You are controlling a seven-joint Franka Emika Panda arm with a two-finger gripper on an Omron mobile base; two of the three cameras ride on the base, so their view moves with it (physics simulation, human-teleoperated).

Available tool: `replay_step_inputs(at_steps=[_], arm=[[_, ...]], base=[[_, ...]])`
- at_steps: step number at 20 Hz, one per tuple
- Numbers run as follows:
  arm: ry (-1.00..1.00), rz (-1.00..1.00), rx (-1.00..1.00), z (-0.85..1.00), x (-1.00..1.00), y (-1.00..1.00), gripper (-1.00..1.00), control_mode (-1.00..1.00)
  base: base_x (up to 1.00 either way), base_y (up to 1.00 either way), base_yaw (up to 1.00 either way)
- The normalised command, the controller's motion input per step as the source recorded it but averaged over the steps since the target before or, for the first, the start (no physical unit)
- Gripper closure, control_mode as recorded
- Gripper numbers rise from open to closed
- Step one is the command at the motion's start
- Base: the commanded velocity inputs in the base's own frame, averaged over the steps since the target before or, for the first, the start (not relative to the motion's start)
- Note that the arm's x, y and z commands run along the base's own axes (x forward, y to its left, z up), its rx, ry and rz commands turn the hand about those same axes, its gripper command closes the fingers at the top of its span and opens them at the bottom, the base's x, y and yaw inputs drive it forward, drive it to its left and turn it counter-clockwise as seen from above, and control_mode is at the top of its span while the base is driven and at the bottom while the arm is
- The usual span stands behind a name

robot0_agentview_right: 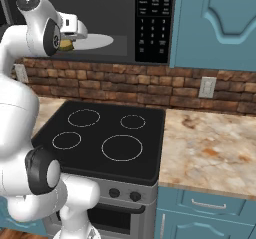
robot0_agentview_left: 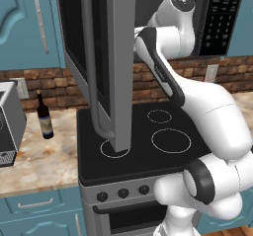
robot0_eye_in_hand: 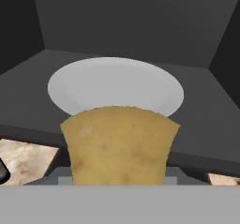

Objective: Place the sponge inside the microwave to prepare for sanitizing.

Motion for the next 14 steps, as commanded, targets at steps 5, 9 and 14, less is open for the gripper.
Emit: replay_step_inputs(at_steps=[5, 9, 14], arm=[[0.00, 0.00, 0.00, -0.04, 0.62, 0.02, 1.00, -1.00], [0.01, 0.00, 0.00, -0.32, 0.58, 0.00, 1.00, -1.00], [0.02, 0.00, 0.00, -0.21, 0.54, 0.17, 1.00, -1.00]], base=[[0.00, 0.00, 0.00], [0.00, 0.00, 0.00], [0.00, 0.00, 0.00]])
